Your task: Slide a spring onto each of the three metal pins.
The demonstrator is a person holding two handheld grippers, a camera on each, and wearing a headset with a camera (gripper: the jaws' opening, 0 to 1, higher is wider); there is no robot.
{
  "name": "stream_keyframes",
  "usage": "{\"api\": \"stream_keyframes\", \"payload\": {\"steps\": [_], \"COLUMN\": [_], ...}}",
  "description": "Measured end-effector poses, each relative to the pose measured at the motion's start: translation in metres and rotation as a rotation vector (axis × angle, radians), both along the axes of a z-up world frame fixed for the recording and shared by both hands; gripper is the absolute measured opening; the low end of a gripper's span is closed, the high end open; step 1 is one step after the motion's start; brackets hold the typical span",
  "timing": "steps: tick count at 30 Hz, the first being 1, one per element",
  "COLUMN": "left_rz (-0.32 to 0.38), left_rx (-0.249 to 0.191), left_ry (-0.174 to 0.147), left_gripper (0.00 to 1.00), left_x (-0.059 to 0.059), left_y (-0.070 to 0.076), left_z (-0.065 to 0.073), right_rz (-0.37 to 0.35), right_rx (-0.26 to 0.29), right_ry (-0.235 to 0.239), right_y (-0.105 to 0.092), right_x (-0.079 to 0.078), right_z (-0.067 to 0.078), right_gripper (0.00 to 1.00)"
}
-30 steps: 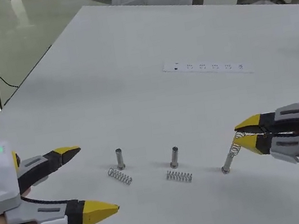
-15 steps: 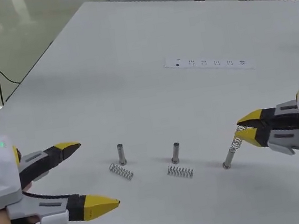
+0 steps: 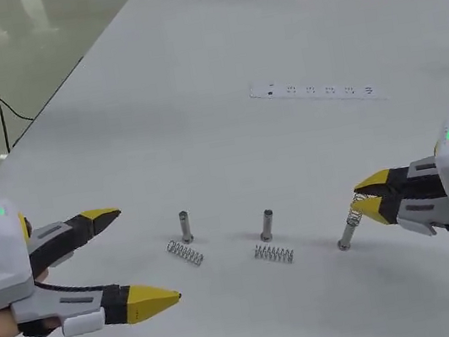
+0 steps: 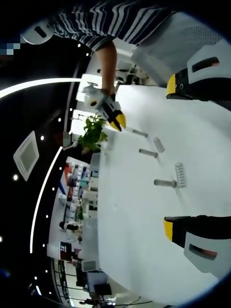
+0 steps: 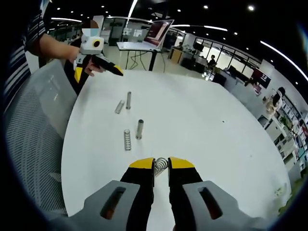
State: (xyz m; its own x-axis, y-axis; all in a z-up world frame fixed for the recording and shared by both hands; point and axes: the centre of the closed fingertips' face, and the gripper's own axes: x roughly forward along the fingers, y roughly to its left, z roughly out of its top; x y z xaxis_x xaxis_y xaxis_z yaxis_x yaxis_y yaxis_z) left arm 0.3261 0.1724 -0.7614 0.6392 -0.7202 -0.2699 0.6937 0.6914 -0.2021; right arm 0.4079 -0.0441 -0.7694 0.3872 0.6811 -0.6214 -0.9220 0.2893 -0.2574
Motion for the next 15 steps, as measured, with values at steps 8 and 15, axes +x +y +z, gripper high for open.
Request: {"api": "stream_keyframes", "payload": {"steps": [8,15], "left_rz": [0.0,-0.004], "left_rx": [-0.001,-0.005], "left_ry": [0.001,-0.007], "left_gripper": [0.98,0.98], "left_x": [0.0,0.001], "left_y": [0.0,-0.002], "left_z": [0.0,0.004], "right_rz": [-0.014,-0.028], "right_rx": [-0.029,-0.046], "right_ry": [0.038,0.064], "right_y": [-0.002,-0.004], "right_x": [0.0,0.0], "right_z": [-0.023,-0.039], "right_gripper": [0.08,0.08]}}
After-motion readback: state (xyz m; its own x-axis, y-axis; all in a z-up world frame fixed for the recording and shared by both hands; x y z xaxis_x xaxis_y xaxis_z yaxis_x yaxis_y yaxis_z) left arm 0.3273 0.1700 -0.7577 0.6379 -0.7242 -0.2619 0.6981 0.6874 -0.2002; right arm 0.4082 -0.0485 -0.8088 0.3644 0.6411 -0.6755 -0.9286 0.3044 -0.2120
